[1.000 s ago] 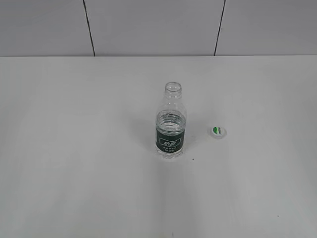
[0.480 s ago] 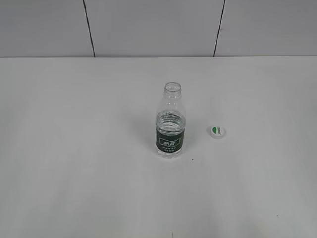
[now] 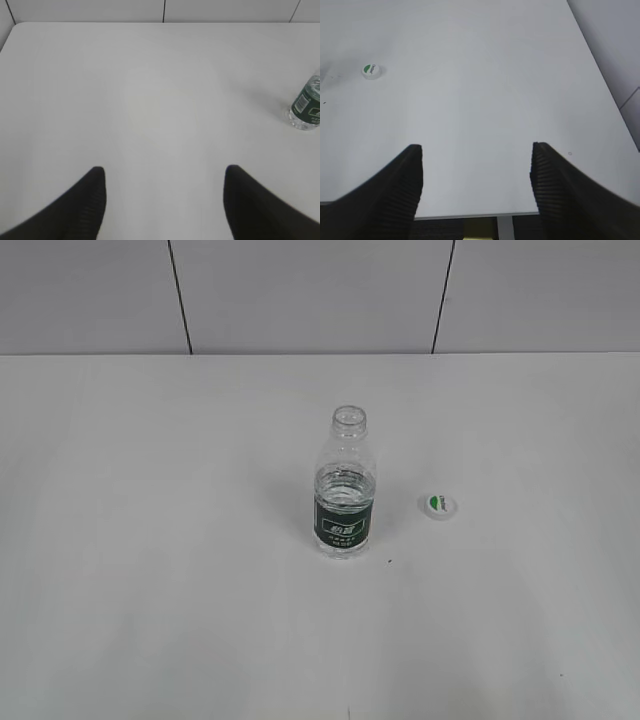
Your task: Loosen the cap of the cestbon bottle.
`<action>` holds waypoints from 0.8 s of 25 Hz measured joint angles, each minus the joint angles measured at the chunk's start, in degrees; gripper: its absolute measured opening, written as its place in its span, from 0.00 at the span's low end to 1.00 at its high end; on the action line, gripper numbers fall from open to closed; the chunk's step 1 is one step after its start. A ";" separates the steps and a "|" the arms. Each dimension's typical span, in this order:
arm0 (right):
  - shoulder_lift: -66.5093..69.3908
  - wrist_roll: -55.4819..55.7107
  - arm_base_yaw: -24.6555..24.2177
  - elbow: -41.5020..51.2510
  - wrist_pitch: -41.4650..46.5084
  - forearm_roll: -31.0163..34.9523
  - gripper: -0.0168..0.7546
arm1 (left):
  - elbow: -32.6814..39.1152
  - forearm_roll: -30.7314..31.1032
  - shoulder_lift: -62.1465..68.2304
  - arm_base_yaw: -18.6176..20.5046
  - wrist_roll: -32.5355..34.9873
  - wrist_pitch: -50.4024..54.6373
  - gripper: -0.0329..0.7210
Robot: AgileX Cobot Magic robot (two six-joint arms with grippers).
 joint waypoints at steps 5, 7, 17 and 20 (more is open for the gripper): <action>0.00 0.00 0.00 0.24 -0.48 -0.71 0.69 | 0.00 0.00 0.00 0.00 0.00 0.00 0.64; 0.00 0.00 0.00 0.24 -0.56 -0.71 0.69 | 0.00 0.00 0.00 0.00 0.00 0.00 0.64; 0.00 0.00 0.00 0.24 -0.56 -0.71 0.69 | 0.00 0.00 0.00 0.00 0.00 0.00 0.64; 0.00 0.00 0.00 0.24 -0.60 -0.71 0.69 | 0.00 0.00 0.00 0.00 0.00 0.00 0.64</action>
